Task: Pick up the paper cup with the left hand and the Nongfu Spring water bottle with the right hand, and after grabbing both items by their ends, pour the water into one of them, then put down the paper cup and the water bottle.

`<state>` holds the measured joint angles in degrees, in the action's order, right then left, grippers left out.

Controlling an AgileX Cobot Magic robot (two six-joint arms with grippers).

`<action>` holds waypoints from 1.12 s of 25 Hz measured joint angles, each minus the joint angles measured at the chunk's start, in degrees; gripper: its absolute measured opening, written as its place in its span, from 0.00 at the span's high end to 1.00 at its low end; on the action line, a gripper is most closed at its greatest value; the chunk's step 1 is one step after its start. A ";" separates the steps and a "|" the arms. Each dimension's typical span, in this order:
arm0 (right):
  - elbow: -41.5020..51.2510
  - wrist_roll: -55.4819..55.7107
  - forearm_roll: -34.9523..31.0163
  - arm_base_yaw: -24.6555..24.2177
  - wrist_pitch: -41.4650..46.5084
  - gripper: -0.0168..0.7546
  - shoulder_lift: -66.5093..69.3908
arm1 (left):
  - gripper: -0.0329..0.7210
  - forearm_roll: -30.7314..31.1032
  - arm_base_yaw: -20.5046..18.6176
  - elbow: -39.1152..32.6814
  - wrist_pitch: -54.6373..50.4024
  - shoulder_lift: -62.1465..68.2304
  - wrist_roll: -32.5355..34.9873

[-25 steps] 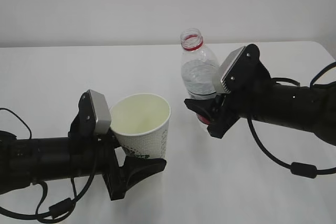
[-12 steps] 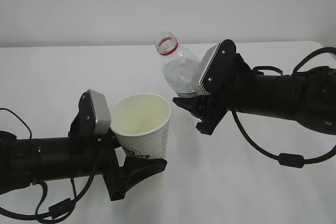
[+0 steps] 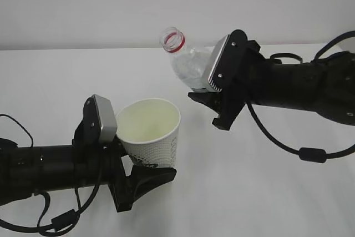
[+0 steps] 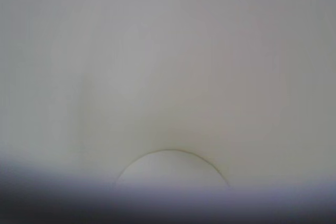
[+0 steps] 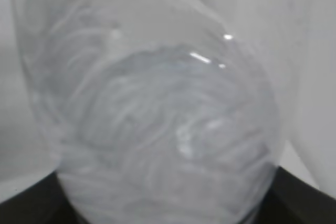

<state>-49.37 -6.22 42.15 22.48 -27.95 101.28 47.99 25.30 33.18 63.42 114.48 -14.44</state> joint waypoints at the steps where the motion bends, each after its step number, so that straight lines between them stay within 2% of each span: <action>1: 0.00 -0.39 0.00 0.00 0.58 0.32 -0.85 | 0.23 0.00 0.00 0.00 0.00 0.00 0.00; 15: -0.25 -9.75 1.13 0.83 6.88 0.32 -5.68 | 0.25 0.00 0.00 0.00 0.00 -0.35 0.00; 28: -0.25 -20.61 1.38 2.23 8.11 0.32 -5.81 | 0.25 1.70 0.00 0.00 0.00 -0.35 0.00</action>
<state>-49.62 -26.83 43.52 24.70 -19.84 95.47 49.68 25.30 33.18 63.42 114.13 -14.44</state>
